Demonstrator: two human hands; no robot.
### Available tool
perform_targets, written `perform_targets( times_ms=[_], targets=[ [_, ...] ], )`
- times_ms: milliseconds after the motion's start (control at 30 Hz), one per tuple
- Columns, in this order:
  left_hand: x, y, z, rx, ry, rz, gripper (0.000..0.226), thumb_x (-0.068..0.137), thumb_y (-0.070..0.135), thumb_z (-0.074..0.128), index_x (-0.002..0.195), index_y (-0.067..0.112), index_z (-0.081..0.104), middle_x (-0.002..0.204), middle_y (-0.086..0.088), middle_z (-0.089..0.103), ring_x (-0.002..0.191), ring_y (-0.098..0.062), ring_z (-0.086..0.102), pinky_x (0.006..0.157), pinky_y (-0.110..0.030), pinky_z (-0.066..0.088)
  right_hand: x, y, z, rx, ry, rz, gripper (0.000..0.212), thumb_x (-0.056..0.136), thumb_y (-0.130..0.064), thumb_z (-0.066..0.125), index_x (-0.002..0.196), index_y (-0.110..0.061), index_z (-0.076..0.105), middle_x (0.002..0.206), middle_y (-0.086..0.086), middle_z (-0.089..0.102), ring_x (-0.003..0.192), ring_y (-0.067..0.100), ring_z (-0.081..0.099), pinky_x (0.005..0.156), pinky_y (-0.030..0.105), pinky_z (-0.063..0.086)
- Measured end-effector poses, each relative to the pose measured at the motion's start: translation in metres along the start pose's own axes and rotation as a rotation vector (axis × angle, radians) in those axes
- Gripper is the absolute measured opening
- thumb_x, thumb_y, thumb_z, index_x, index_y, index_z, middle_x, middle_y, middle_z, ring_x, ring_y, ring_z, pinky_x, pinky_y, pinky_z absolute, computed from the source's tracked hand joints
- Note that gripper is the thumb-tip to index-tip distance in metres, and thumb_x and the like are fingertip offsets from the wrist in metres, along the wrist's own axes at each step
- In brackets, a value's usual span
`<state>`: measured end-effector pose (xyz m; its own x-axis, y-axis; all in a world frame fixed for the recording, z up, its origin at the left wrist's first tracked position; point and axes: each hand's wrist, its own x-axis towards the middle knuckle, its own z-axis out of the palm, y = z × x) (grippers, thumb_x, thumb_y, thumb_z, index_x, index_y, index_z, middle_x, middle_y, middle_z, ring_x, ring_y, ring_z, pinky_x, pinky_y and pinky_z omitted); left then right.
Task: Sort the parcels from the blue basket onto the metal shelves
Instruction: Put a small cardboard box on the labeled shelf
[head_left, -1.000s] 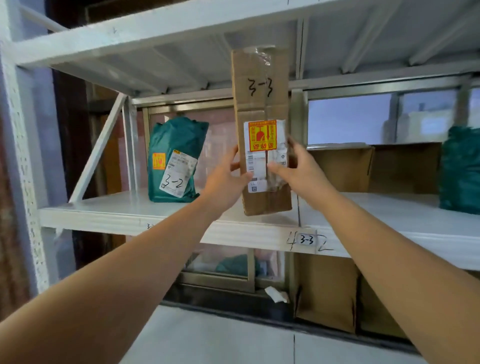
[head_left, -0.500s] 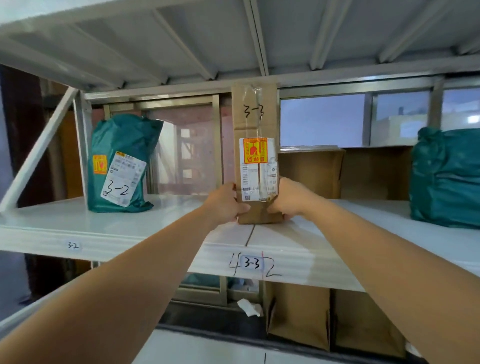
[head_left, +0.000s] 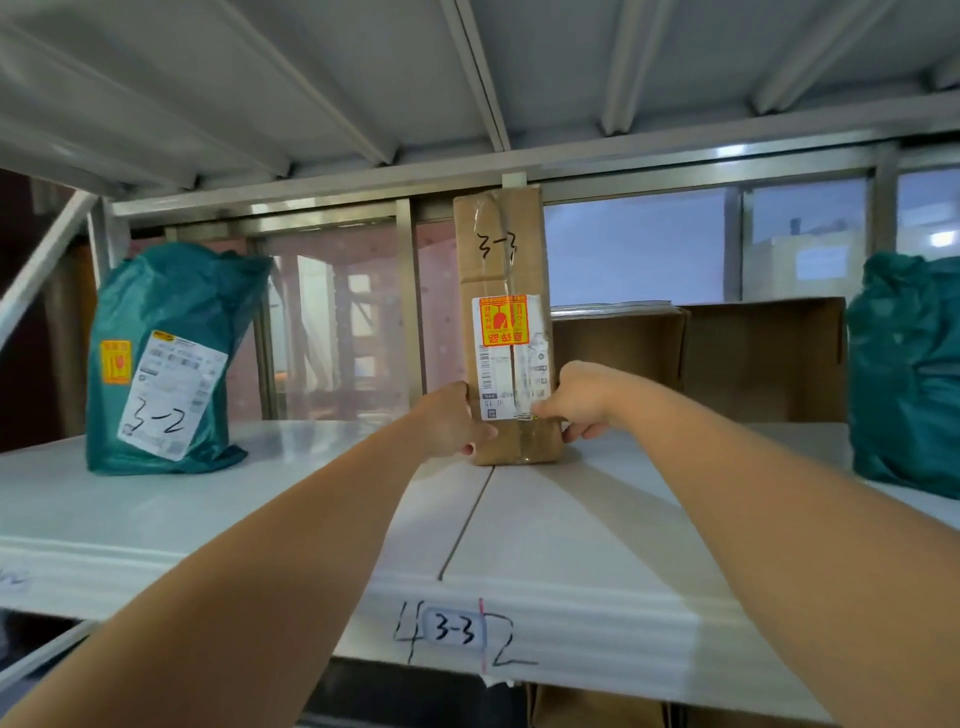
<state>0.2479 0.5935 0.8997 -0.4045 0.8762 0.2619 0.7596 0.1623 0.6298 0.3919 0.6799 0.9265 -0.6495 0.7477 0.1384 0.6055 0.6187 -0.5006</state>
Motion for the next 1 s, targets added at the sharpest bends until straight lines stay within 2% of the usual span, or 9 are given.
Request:
perform_targets(
  times_ms=[133, 233, 400, 567, 667, 767, 833, 900, 1000],
  targets=[
    [0.005, -0.014, 0.006, 0.027, -0.012, 0.0, 0.056, 0.085, 0.015, 0.069, 0.133, 0.016, 0.04, 0.105, -0.005, 0.062, 0.084, -0.018, 0.06, 0.064, -0.024, 0.045, 0.006, 0.007, 0.006, -0.04, 0.045, -0.01, 0.031, 0.096, -0.023, 0.054, 0.112, 0.002, 0.061, 0.106, 0.019, 0.069, 0.096, 0.03, 0.069, 0.075, 0.034, 0.054],
    [0.005, -0.02, 0.009, -0.034, -0.002, 0.016, 0.061, 0.086, 0.012, 0.067, 0.138, 0.017, 0.037, 0.117, -0.005, 0.061, 0.089, -0.016, 0.057, 0.071, -0.026, 0.044, 0.008, 0.01, 0.009, -0.028, 0.028, -0.003, 0.025, 0.096, -0.02, 0.055, 0.108, 0.001, 0.06, 0.106, 0.019, 0.07, 0.094, 0.027, 0.07, 0.085, 0.038, 0.056],
    [-0.002, -0.017, 0.012, -0.049, 0.006, 0.053, 0.068, 0.087, 0.014, 0.066, 0.144, 0.019, 0.029, 0.139, -0.002, 0.05, 0.12, -0.02, 0.05, 0.101, -0.031, 0.039, 0.013, 0.013, 0.013, -0.038, 0.056, -0.015, 0.015, 0.094, -0.021, 0.059, 0.083, -0.01, 0.057, 0.101, 0.013, 0.072, 0.087, 0.019, 0.071, 0.079, 0.032, 0.057],
    [-0.002, -0.019, 0.012, 0.056, -0.015, 0.029, 0.081, 0.084, 0.012, 0.07, 0.147, 0.016, 0.02, 0.139, -0.007, 0.048, 0.122, -0.026, 0.05, 0.107, -0.037, 0.037, 0.013, 0.012, 0.016, -0.042, 0.022, 0.008, 0.021, 0.094, -0.022, 0.058, 0.1, -0.002, 0.06, 0.1, 0.014, 0.072, 0.087, 0.021, 0.072, 0.085, 0.036, 0.056],
    [-0.001, -0.02, 0.011, 0.054, -0.024, 0.002, 0.094, 0.078, 0.016, 0.076, 0.148, 0.017, 0.012, 0.136, -0.009, 0.051, 0.121, -0.028, 0.05, 0.107, -0.039, 0.038, 0.008, 0.009, 0.017, -0.064, 0.024, 0.003, 0.022, 0.093, -0.025, 0.059, 0.102, -0.005, 0.059, 0.108, 0.01, 0.069, 0.087, 0.02, 0.072, 0.084, 0.035, 0.055],
    [-0.001, -0.02, 0.012, 0.014, 0.001, 0.004, 0.1, 0.078, 0.02, 0.077, 0.149, 0.02, 0.007, 0.14, -0.009, 0.047, 0.125, -0.028, 0.047, 0.107, -0.039, 0.037, 0.004, 0.008, 0.016, -0.058, 0.037, -0.001, 0.05, 0.092, -0.042, 0.057, 0.131, -0.012, 0.048, 0.125, 0.006, 0.059, 0.098, 0.021, 0.064, 0.086, 0.035, 0.052],
    [-0.001, -0.02, 0.012, -0.046, 0.049, 0.007, 0.102, 0.078, 0.023, 0.077, 0.15, 0.019, 0.006, 0.144, -0.006, 0.042, 0.129, -0.027, 0.044, 0.106, -0.039, 0.036, 0.004, 0.01, 0.015, 0.006, 0.118, 0.013, 0.079, 0.089, -0.051, 0.057, 0.149, -0.013, 0.022, 0.141, 0.01, 0.048, 0.116, 0.027, 0.055, 0.096, 0.039, 0.047],
    [0.0, -0.02, 0.01, -0.112, 0.123, 0.034, 0.098, 0.078, 0.028, 0.077, 0.149, 0.018, 0.011, 0.147, -0.004, 0.04, 0.131, -0.026, 0.042, 0.107, -0.04, 0.036, 0.002, 0.009, 0.012, 0.103, 0.281, 0.023, 0.09, 0.088, -0.055, 0.057, 0.152, -0.015, 0.007, 0.149, 0.012, 0.039, 0.129, 0.032, 0.046, 0.1, 0.043, 0.041],
    [-0.005, -0.012, 0.005, -0.051, 0.342, 0.048, 0.091, 0.083, 0.04, 0.069, 0.15, 0.016, 0.013, 0.15, -0.006, 0.032, 0.136, -0.026, 0.035, 0.107, -0.041, 0.034, -0.001, 0.008, 0.005, 0.127, 0.54, -0.061, 0.074, 0.089, -0.056, 0.053, 0.147, -0.021, 0.025, 0.146, 0.01, 0.042, 0.127, 0.03, 0.048, 0.098, 0.042, 0.044]
  ],
)
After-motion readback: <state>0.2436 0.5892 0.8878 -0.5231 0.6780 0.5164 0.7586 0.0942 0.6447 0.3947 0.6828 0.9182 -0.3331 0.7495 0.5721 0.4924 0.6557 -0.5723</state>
